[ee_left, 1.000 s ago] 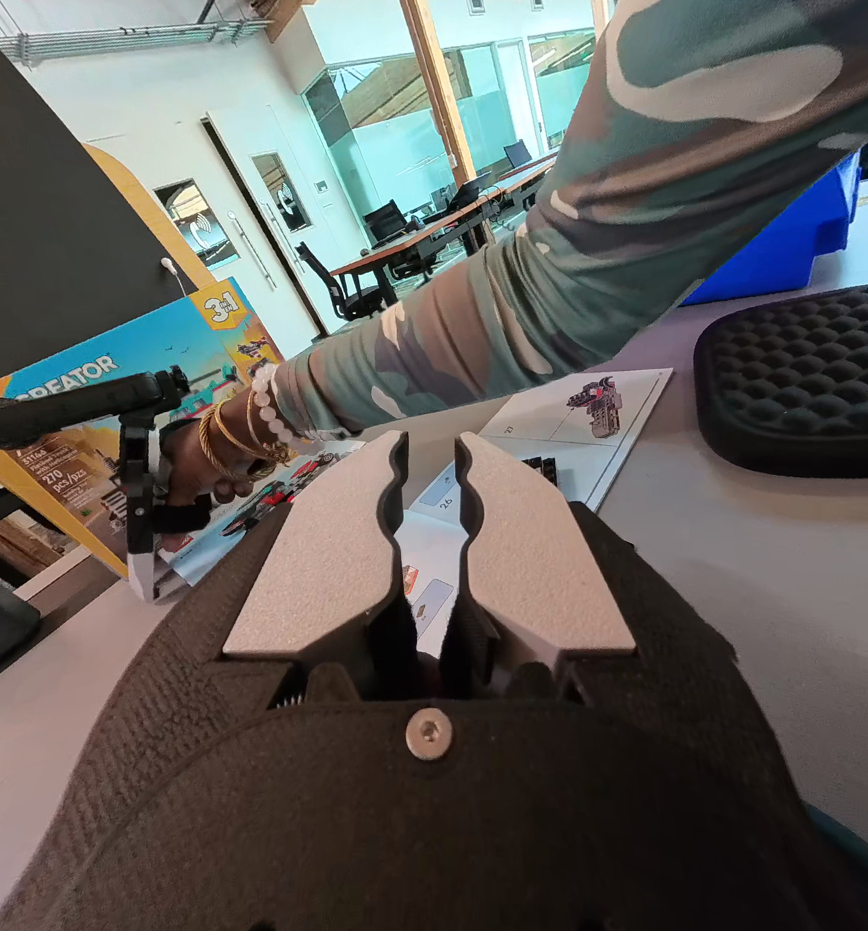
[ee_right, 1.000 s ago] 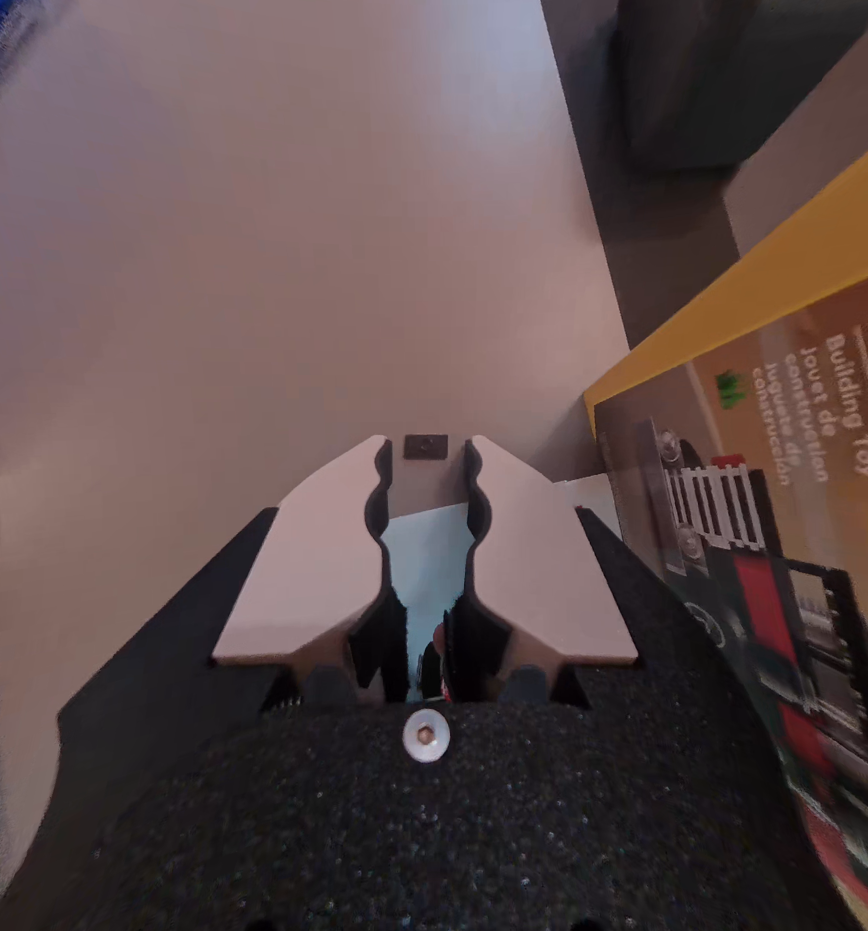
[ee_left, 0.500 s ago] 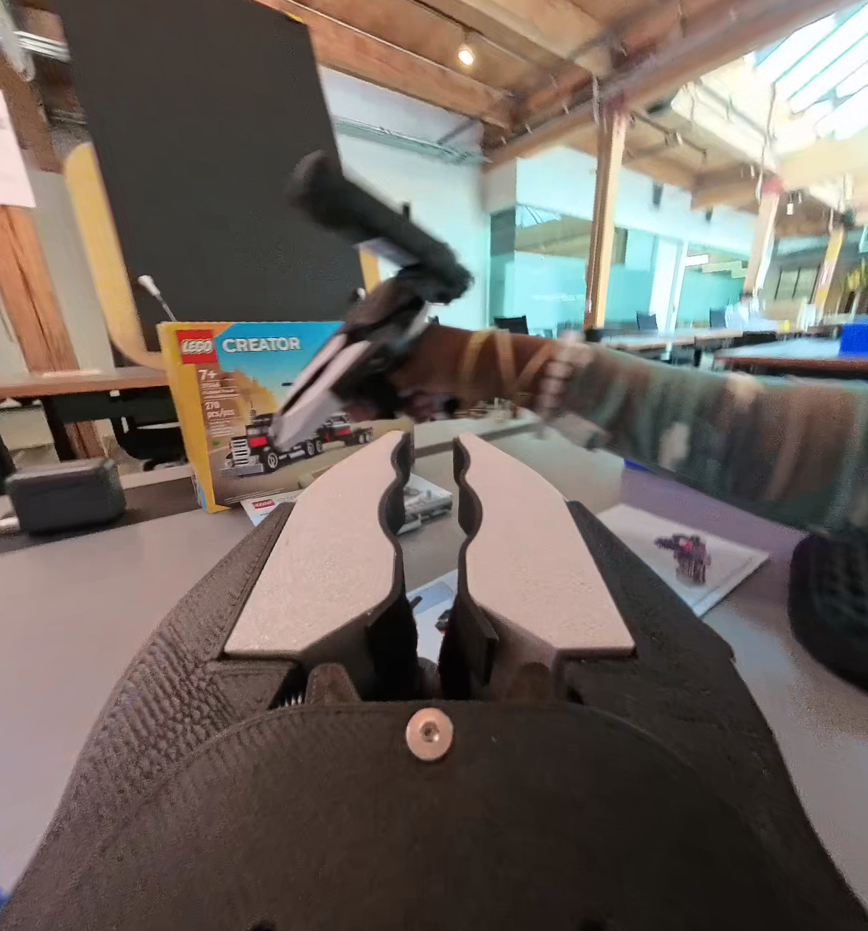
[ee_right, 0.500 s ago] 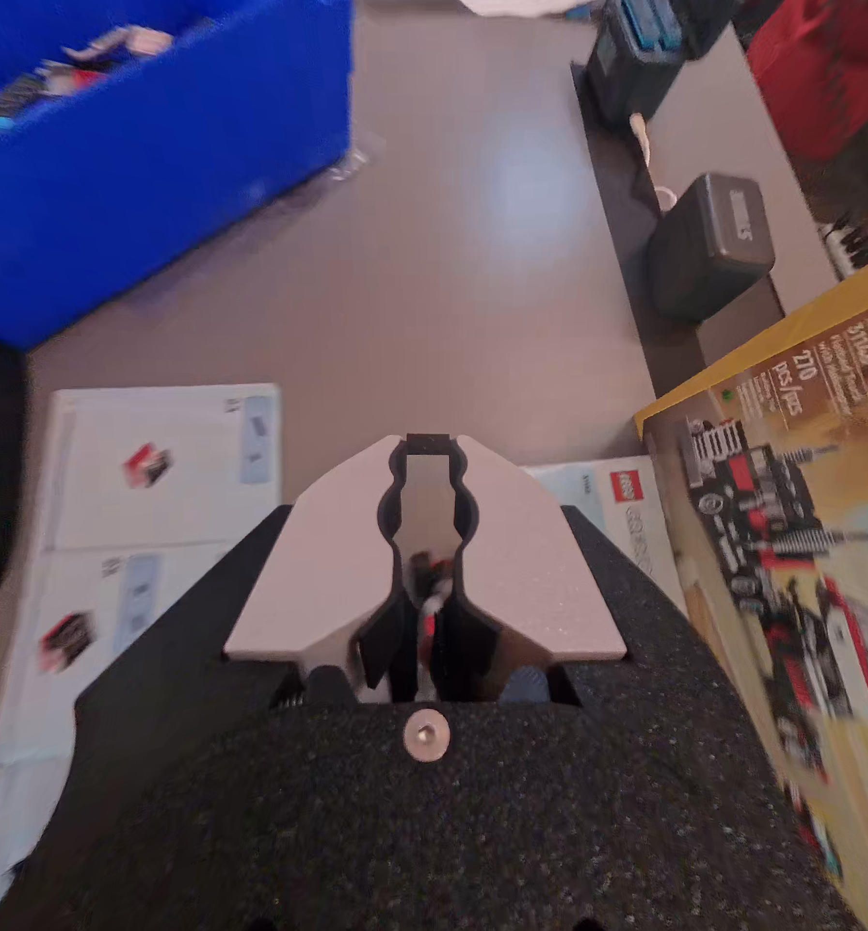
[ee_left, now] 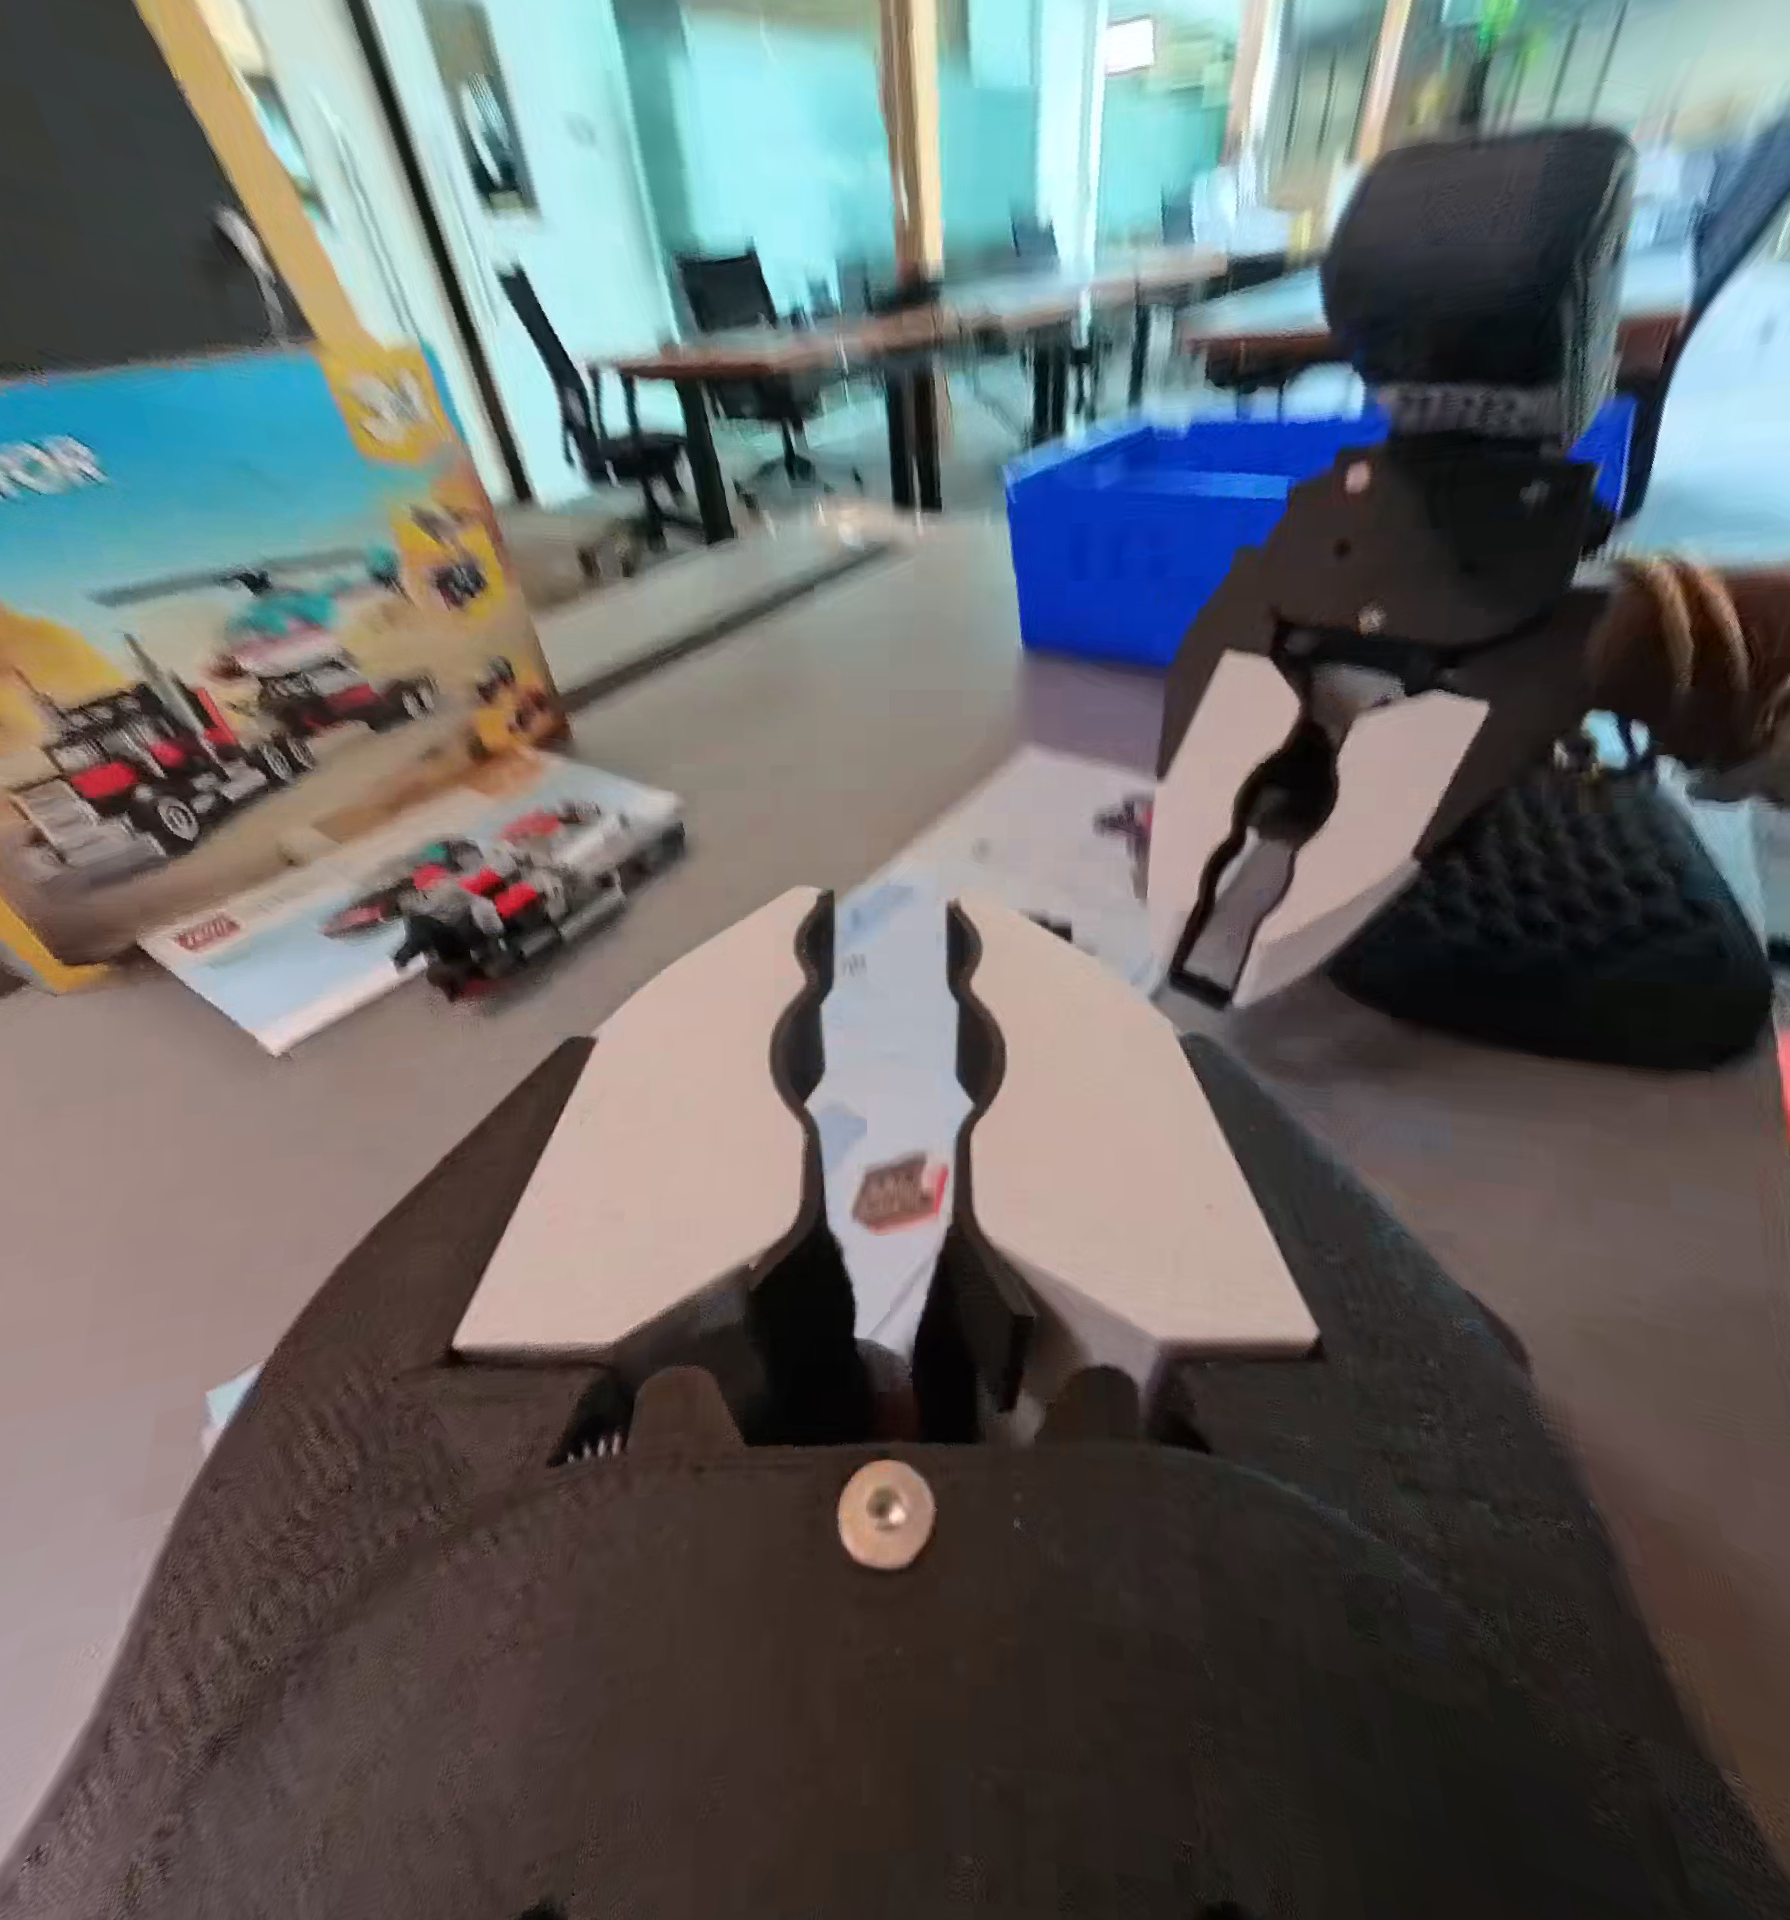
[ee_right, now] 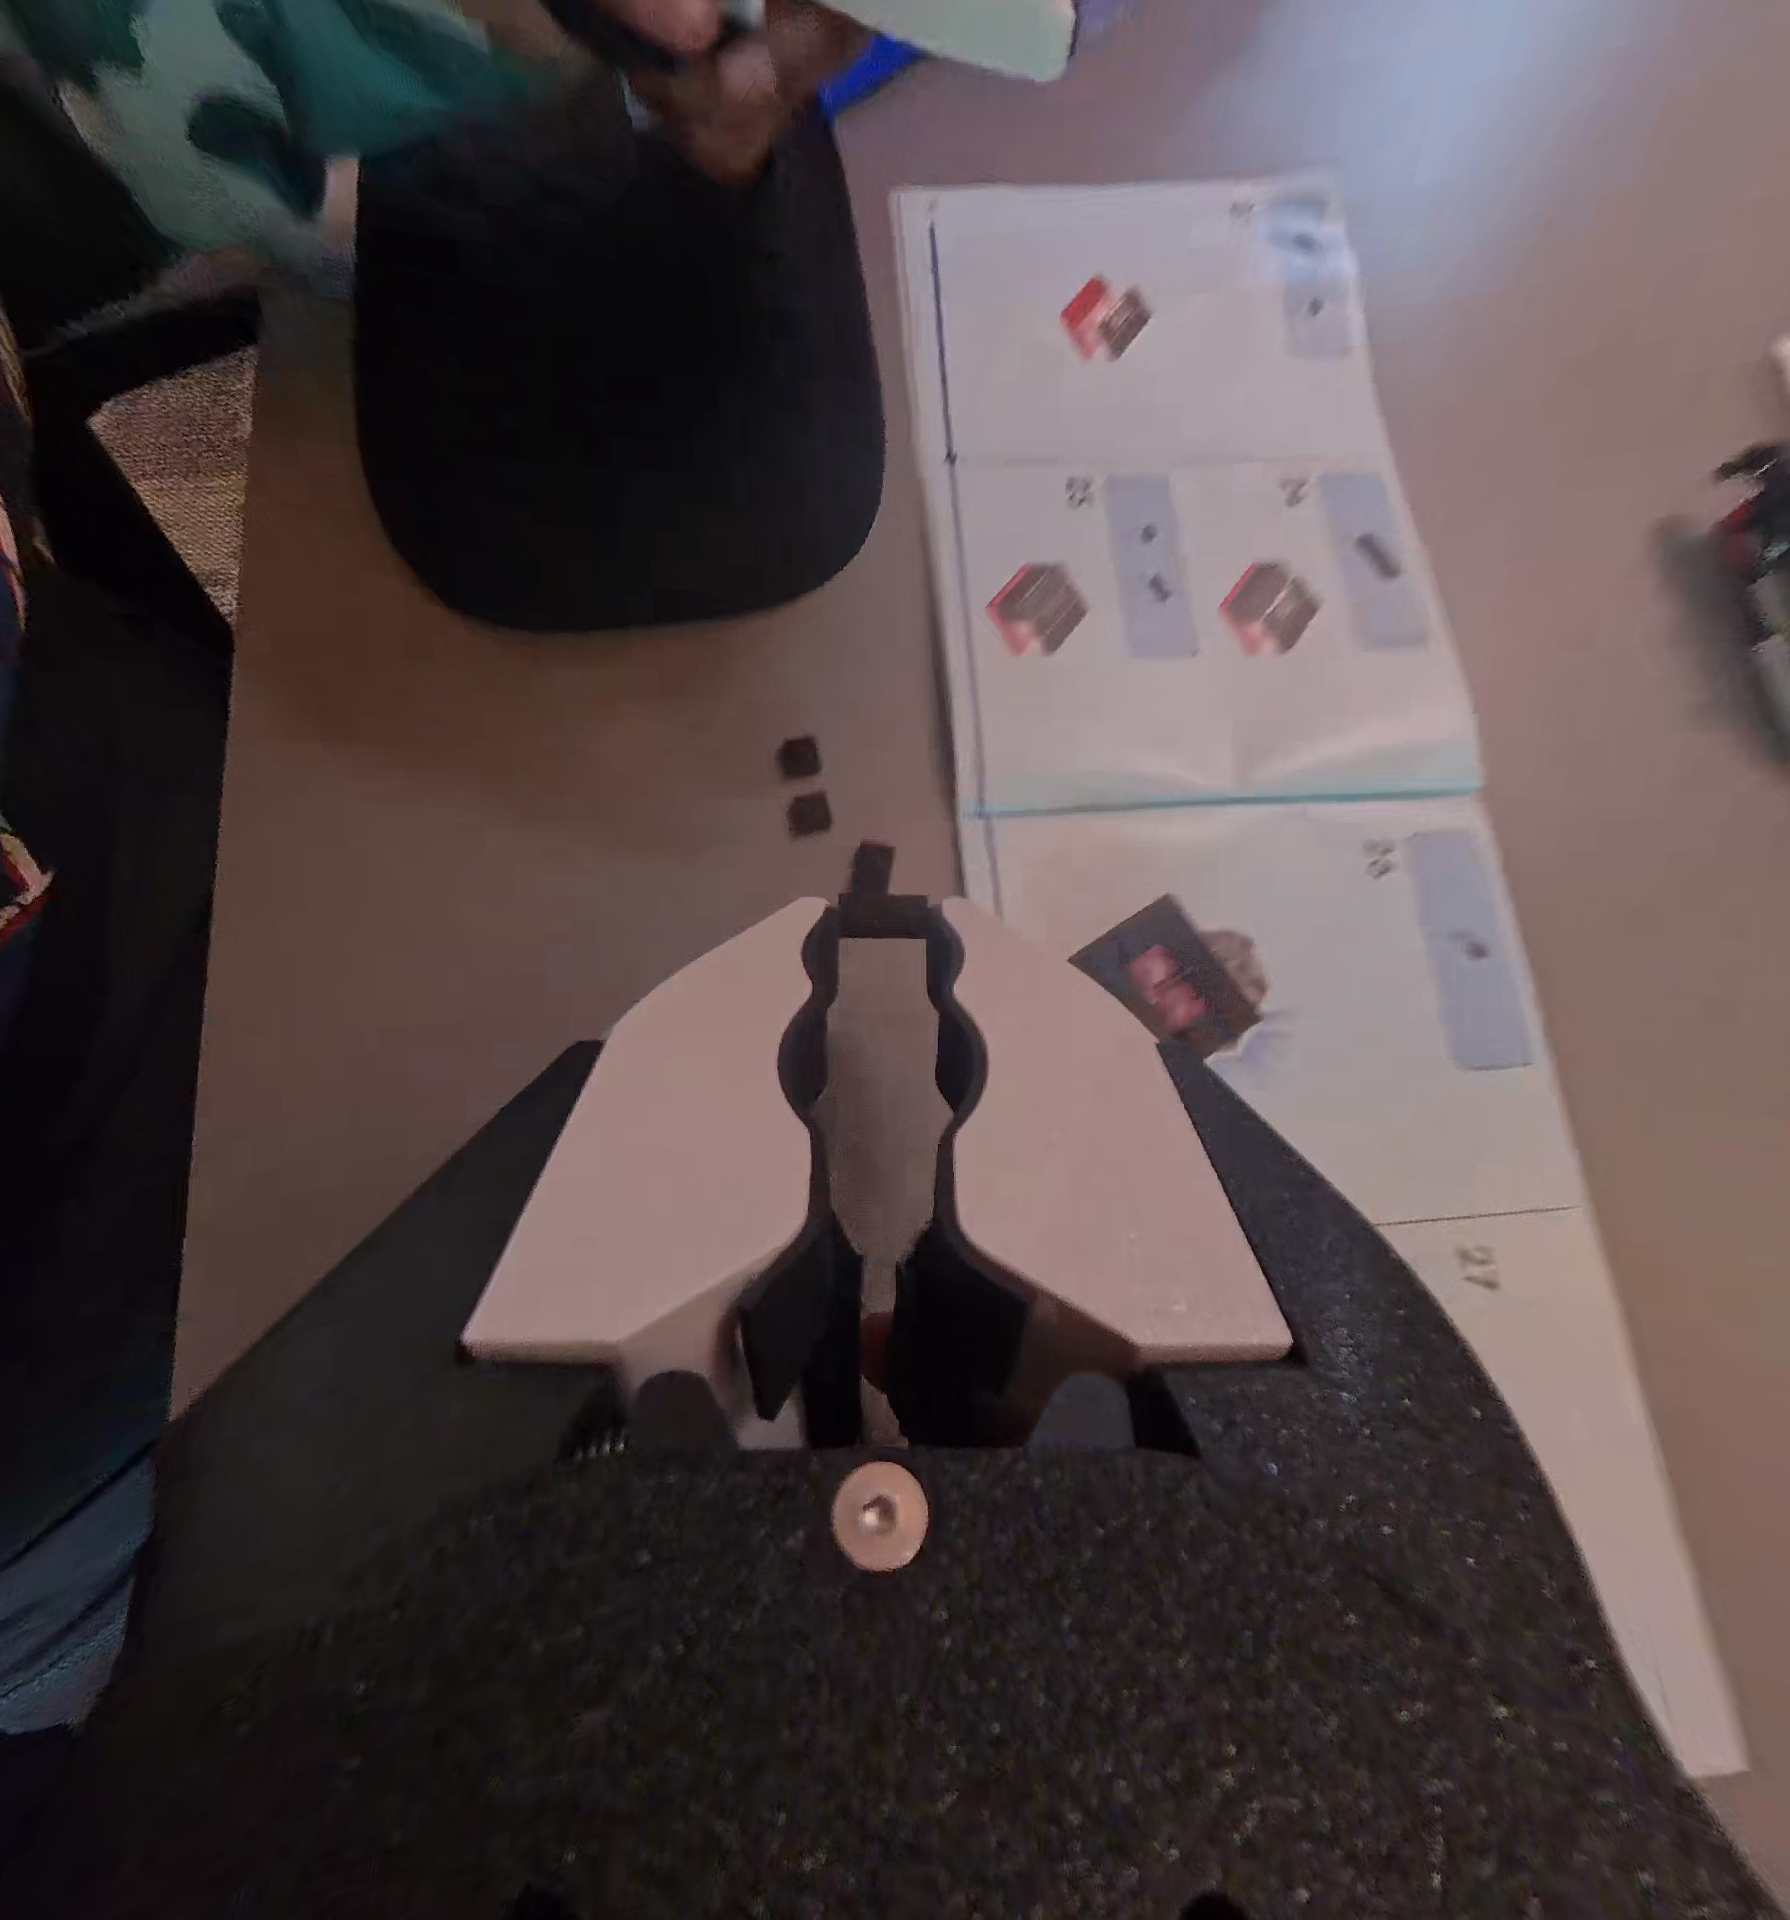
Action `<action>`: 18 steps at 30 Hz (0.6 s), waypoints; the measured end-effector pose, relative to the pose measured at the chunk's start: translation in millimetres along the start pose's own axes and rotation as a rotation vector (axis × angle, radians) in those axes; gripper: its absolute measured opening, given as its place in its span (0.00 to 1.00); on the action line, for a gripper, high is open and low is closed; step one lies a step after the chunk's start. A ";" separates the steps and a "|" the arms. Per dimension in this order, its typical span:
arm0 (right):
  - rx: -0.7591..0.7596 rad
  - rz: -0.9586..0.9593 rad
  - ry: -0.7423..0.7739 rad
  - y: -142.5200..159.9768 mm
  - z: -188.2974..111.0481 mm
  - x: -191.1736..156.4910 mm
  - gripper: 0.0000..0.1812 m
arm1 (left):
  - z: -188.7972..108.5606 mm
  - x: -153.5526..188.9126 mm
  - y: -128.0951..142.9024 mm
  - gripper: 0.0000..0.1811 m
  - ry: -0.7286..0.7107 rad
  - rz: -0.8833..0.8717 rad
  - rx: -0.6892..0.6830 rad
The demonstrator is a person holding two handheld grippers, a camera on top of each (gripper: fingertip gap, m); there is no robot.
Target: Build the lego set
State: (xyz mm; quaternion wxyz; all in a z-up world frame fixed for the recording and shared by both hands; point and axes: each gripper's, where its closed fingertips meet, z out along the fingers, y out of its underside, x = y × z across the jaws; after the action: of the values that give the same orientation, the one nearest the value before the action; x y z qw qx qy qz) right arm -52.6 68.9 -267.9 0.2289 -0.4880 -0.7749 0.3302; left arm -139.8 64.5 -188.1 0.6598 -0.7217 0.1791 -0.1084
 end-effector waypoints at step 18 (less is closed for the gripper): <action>-0.089 -0.016 -0.014 29.8 17.2 0.7 0.09 | -5.1 44.7 76.4 0.16 0.064 0.104 -0.459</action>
State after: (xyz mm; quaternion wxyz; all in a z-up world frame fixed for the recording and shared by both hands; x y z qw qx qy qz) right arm -46.5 73.7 -301.5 0.2040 -0.4893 -0.7942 0.2970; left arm -109.8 36.9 -266.9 0.4770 -0.8388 0.2568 -0.0538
